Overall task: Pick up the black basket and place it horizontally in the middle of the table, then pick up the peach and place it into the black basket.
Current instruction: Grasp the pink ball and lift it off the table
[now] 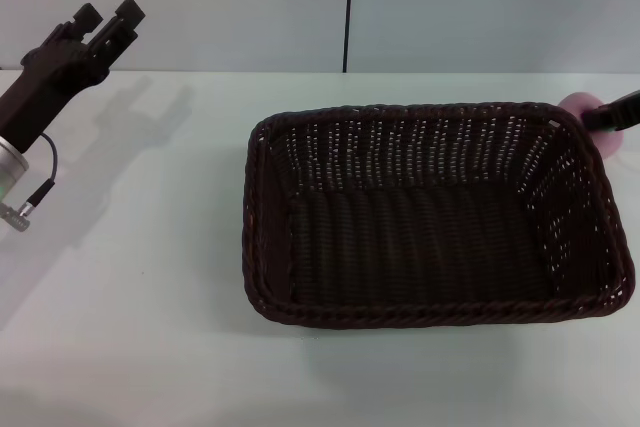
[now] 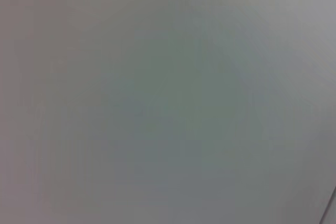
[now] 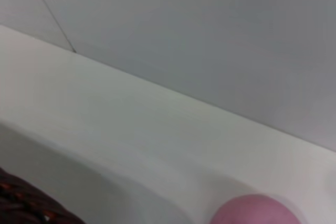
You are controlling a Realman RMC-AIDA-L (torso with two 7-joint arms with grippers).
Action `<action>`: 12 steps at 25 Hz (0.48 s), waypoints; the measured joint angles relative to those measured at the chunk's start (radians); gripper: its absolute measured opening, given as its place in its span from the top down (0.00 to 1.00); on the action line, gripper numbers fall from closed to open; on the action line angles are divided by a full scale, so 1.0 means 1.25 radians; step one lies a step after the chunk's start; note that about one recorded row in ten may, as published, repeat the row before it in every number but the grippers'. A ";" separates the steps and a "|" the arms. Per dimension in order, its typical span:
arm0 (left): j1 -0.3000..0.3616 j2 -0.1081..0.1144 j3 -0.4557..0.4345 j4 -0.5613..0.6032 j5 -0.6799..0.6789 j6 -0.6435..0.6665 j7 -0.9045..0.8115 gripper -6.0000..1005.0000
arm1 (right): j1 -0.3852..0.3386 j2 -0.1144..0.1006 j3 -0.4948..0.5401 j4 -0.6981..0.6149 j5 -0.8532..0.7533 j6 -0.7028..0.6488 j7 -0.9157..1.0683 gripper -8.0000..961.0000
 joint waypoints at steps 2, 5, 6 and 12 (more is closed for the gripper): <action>0.001 0.000 0.000 0.000 -0.002 0.003 0.000 0.25 | -0.005 0.005 0.002 -0.017 0.001 -0.002 0.000 0.89; 0.002 0.000 0.000 0.000 -0.002 0.007 0.000 0.25 | -0.022 0.022 0.014 -0.065 0.005 -0.004 0.004 0.93; 0.010 0.001 -0.008 0.000 -0.003 0.021 -0.001 0.25 | -0.038 0.036 0.021 -0.108 0.015 -0.003 0.012 0.93; 0.032 0.002 -0.050 0.000 -0.005 0.051 -0.008 0.25 | -0.089 0.066 0.033 -0.215 0.096 -0.005 0.016 0.95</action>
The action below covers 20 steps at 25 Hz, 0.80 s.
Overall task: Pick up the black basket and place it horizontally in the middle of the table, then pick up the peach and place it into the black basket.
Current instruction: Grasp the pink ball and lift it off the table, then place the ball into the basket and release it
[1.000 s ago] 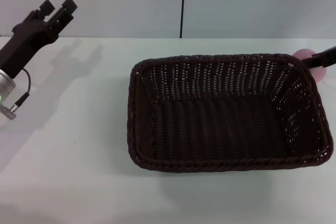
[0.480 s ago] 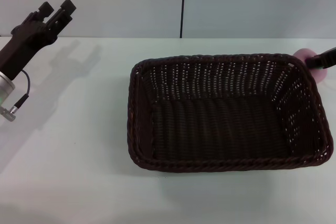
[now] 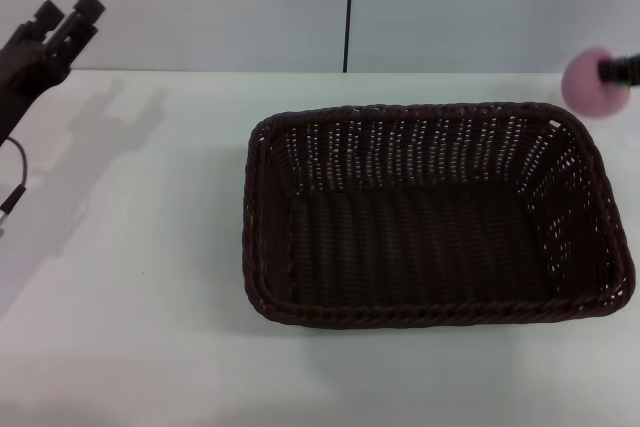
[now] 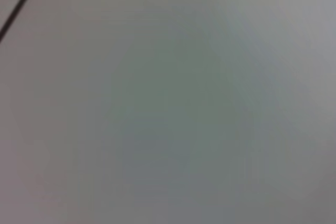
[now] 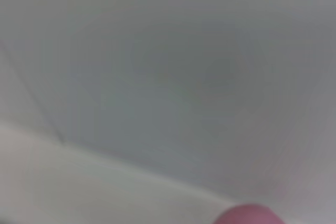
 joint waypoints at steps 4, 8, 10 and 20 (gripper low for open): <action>0.014 0.002 -0.002 0.001 -0.006 0.020 0.000 0.25 | -0.078 0.008 -0.004 -0.085 0.255 -0.049 -0.036 0.94; 0.018 0.002 -0.001 0.001 -0.007 0.022 0.000 0.25 | -0.110 0.005 -0.007 -0.098 0.436 -0.154 -0.100 0.94; 0.020 0.002 0.001 0.000 -0.007 0.024 -0.001 0.25 | -0.112 0.002 -0.007 -0.097 0.505 -0.233 -0.122 0.94; 0.026 0.001 0.001 0.000 -0.007 0.041 -0.002 0.25 | -0.048 0.017 -0.134 -0.008 0.515 -0.356 -0.163 0.94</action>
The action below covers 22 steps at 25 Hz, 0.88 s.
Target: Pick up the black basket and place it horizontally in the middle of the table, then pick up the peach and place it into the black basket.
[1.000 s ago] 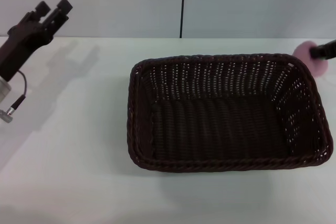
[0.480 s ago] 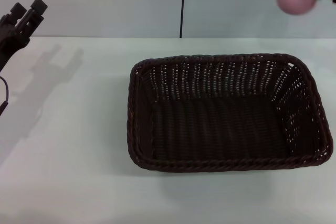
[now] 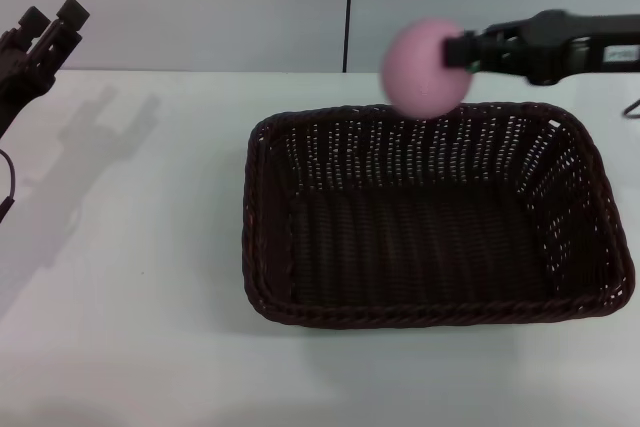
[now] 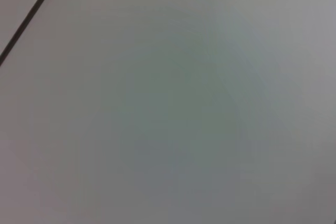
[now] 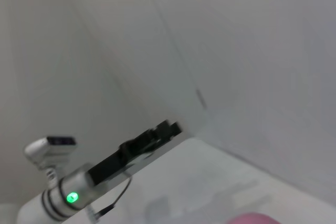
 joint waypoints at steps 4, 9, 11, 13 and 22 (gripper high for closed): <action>0.002 0.000 0.002 0.000 0.000 0.000 0.000 0.25 | 0.030 0.004 -0.028 0.079 -0.002 0.010 -0.039 0.88; 0.008 0.000 0.002 0.000 0.001 0.000 0.000 0.25 | 0.036 0.004 -0.028 0.095 -0.003 0.014 -0.044 0.70; 0.008 0.000 0.002 0.000 0.001 0.000 0.000 0.25 | 0.034 0.004 -0.026 0.094 -0.003 0.013 -0.045 0.66; 0.009 0.000 0.002 0.000 0.000 0.000 -0.001 0.25 | 0.027 0.005 -0.017 0.092 0.005 0.014 -0.050 0.62; 0.018 0.000 -0.003 0.004 0.000 0.020 0.000 0.25 | -0.090 0.042 0.168 0.192 0.264 0.028 -0.280 0.53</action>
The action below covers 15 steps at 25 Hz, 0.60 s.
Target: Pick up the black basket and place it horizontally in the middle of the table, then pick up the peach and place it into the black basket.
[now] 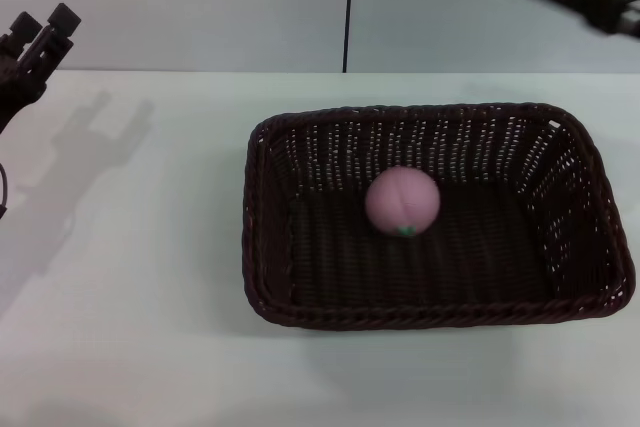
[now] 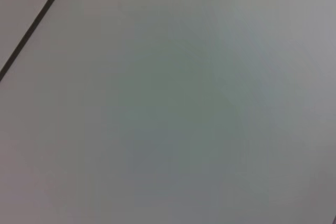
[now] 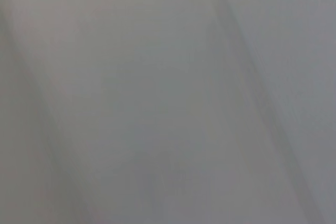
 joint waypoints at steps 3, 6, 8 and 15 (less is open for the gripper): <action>0.001 0.000 0.000 0.001 0.000 0.001 0.000 0.25 | -0.026 0.003 0.044 0.071 0.078 0.012 -0.092 0.53; 0.002 0.000 -0.001 0.001 0.000 0.002 0.000 0.25 | -0.049 0.004 0.098 0.166 0.159 0.022 -0.212 0.53; 0.003 0.000 -0.001 0.001 -0.005 0.002 0.002 0.25 | -0.055 0.004 0.132 0.210 0.187 0.024 -0.257 0.53; 0.002 0.000 -0.014 0.003 -0.012 0.014 0.002 0.25 | -0.063 0.006 0.229 0.286 0.201 0.048 -0.367 0.53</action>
